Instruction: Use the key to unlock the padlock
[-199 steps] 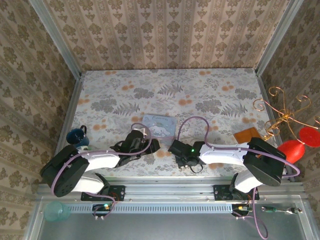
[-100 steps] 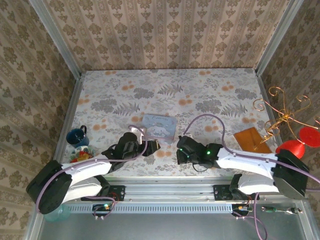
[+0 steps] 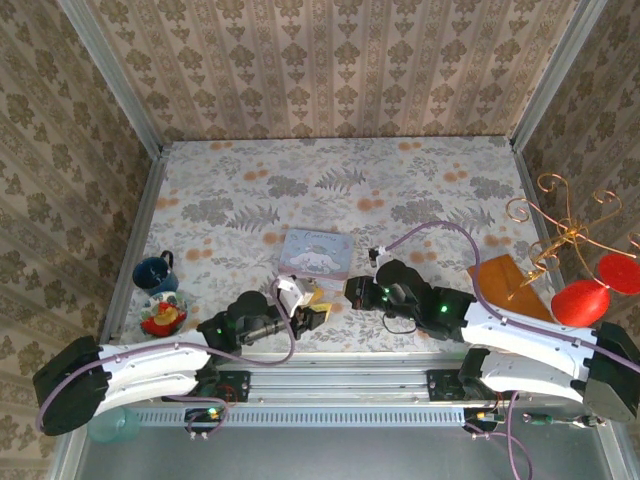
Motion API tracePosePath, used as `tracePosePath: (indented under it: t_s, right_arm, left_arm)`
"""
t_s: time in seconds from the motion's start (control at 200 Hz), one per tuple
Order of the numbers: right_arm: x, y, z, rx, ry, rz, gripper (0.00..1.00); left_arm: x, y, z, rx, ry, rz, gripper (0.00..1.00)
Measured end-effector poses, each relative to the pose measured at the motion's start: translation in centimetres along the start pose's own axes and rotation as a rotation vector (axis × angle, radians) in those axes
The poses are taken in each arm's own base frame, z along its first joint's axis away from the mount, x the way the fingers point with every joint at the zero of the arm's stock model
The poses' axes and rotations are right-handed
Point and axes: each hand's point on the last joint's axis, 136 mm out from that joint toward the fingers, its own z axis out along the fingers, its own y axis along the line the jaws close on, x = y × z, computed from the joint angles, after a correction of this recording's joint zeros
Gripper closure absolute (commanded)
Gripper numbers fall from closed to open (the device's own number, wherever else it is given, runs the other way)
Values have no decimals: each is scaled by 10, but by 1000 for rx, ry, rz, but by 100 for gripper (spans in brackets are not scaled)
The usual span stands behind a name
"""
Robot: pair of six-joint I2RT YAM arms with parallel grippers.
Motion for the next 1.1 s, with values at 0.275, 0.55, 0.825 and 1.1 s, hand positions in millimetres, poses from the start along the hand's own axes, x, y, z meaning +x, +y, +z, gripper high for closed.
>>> tracePosePath:
  t_s: [0.275, 0.55, 0.825, 1.1]
  right_arm:
    - [3, 29, -4, -115, 6, 21, 100]
    - [2, 47, -11, -184, -6, 17, 100]
    - [-1, 54, -17, -214, -18, 17, 100]
    - [-3, 56, -19, -221, -27, 22, 100]
  left_arm:
    - [-29, -12, -3, 51, -134, 175, 64]
    - [-26, -19, 3, 90, -138, 213, 70]
    - [-28, -20, 4, 95, -149, 216, 76]
    - [-29, -17, -2, 72, -165, 235, 94]
